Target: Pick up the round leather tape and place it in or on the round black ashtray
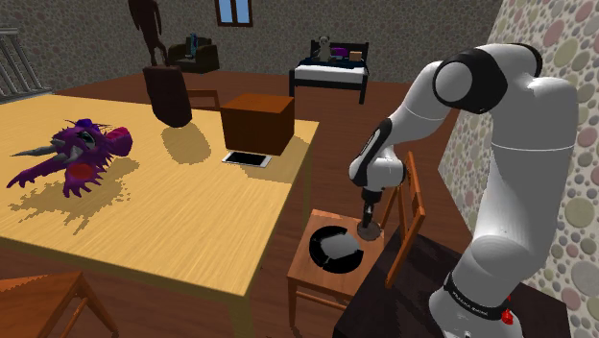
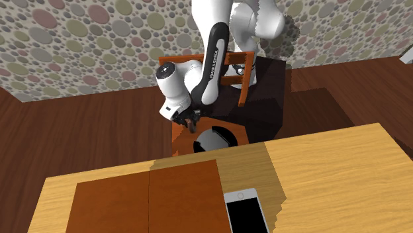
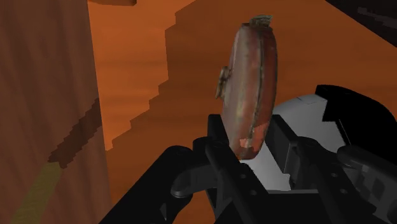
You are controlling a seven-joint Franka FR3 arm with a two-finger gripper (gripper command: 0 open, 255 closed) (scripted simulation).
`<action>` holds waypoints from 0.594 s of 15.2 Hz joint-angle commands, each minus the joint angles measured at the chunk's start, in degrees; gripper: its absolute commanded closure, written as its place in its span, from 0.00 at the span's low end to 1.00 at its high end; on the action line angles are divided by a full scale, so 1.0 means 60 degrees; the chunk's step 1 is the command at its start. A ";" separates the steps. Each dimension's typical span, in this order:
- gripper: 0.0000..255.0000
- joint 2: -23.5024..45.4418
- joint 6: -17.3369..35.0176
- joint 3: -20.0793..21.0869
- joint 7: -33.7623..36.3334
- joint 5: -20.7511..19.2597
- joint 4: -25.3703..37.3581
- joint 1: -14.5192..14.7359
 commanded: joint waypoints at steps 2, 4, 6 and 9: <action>1.00 -0.0581 -0.0359 -0.0533 0.0406 -0.0541 -0.0237 -0.0104; 1.00 -0.0915 -0.0580 -0.0596 0.0692 -0.0915 -0.0298 -0.0118; 1.00 -0.1246 -0.0812 -0.0617 0.0970 -0.1276 -0.0347 -0.0171; 1.00 -0.1736 -0.1176 -0.0464 0.1370 -0.1797 -0.0396 -0.0428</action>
